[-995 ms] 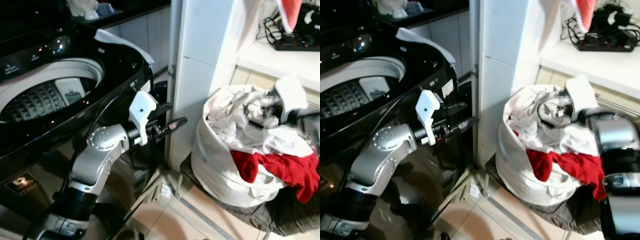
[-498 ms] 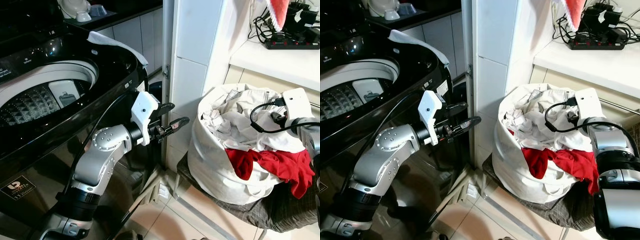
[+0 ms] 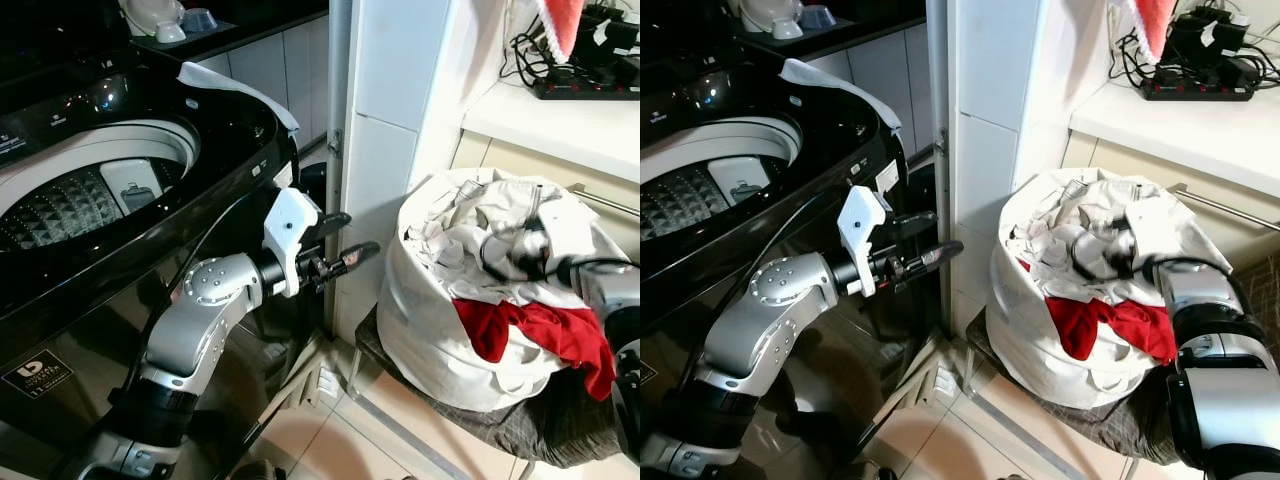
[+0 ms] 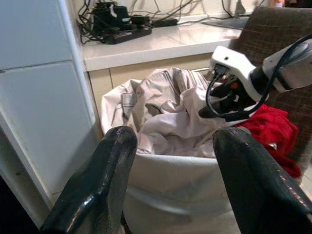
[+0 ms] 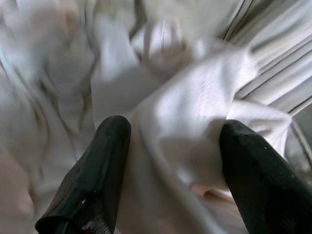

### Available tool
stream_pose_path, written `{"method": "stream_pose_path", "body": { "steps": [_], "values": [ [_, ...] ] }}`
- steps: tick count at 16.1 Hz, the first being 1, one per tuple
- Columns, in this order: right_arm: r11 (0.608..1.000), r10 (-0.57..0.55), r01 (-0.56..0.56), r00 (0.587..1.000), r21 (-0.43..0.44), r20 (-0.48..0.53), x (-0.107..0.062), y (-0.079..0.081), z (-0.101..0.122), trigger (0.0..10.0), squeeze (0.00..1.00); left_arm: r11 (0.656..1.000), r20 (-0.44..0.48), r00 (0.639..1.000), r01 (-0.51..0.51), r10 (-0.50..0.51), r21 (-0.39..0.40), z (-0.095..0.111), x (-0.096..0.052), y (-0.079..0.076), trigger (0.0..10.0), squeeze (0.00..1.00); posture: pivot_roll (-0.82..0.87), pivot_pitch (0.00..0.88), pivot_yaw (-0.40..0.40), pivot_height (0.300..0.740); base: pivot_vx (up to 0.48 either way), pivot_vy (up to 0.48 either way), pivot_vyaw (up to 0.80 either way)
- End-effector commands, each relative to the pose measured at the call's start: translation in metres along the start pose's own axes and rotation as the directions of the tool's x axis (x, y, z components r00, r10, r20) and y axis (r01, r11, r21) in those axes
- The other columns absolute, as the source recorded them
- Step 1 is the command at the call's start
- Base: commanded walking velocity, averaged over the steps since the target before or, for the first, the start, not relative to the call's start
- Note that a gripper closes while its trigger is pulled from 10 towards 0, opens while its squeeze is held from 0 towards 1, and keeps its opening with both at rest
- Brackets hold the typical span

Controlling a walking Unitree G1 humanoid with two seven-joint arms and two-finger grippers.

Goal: Clothes washing

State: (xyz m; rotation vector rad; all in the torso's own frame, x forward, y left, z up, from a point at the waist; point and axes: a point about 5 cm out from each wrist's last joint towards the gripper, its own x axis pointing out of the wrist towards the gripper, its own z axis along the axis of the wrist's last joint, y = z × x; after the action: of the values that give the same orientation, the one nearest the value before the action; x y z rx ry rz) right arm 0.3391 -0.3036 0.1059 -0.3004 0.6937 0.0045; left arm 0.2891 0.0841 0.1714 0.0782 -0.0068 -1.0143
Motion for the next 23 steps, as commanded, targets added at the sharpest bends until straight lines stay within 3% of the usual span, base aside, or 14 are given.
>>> {"method": "stream_pose_path", "body": {
  "steps": [1,2,3,17,20,21,23],
  "values": [
    [1.0,0.002,-0.002,0.999,-0.02,-0.034,0.001,0.001,-0.002,10.0,0.0,0.998,-0.011,0.998,0.056,-0.056,-0.003,0.001,-0.001,-0.007,10.0,0.0,0.06,0.0,0.02,0.74,0.0,0.0,0.0],
    [1.0,0.009,-0.01,0.999,-0.01,-0.043,0.001,0.002,-0.003,3.5,0.0,0.996,-0.026,0.995,0.094,-0.094,-0.01,-0.001,-0.002,-0.011,10.0,0.0,0.06,0.0,0.02,0.74,0.0,0.0,0.0],
    [1.0,0.012,-0.012,0.999,-0.007,-0.045,0.001,0.002,-0.003,0.0,0.0,0.993,-0.035,0.993,0.117,-0.117,-0.016,-0.002,-0.003,-0.014,10.0,0.0,0.06,0.0,0.02,0.74,0.0,0.0,0.0],
    [1.0,0.023,-0.023,1.0,0.004,-0.007,-0.004,-0.007,0.008,0.0,0.0,0.992,-0.046,0.991,0.126,-0.126,-0.014,-0.001,-0.005,-0.014,10.0,0.0,0.05,0.0,0.02,0.74,0.0,0.0,0.0],
    [0.997,0.048,-0.049,0.999,0.058,0.026,-0.008,-0.011,0.013,0.0,0.0,0.992,-0.044,0.992,0.122,-0.122,-0.012,-0.001,-0.005,-0.013,10.0,0.0,0.05,0.0,0.021,0.74,0.0,0.0,0.0],
    [0.973,0.095,-0.116,0.989,0.199,0.116,-0.014,-0.014,0.025,0.0,0.0,0.993,-0.039,0.993,0.113,-0.114,-0.011,0.0,-0.004,-0.012,10.0,0.0,0.05,0.0,0.02,0.74,0.0,0.0,0.0],
    [0.949,0.123,-0.17,0.975,0.267,0.183,-0.019,-0.016,0.033,0.0,0.0,0.995,-0.035,0.995,0.094,-0.094,-0.022,0.0,-0.005,-0.011,10.0,0.0,0.05,0.0,0.019,0.74,0.0,0.0,0.0]
  ]
}}
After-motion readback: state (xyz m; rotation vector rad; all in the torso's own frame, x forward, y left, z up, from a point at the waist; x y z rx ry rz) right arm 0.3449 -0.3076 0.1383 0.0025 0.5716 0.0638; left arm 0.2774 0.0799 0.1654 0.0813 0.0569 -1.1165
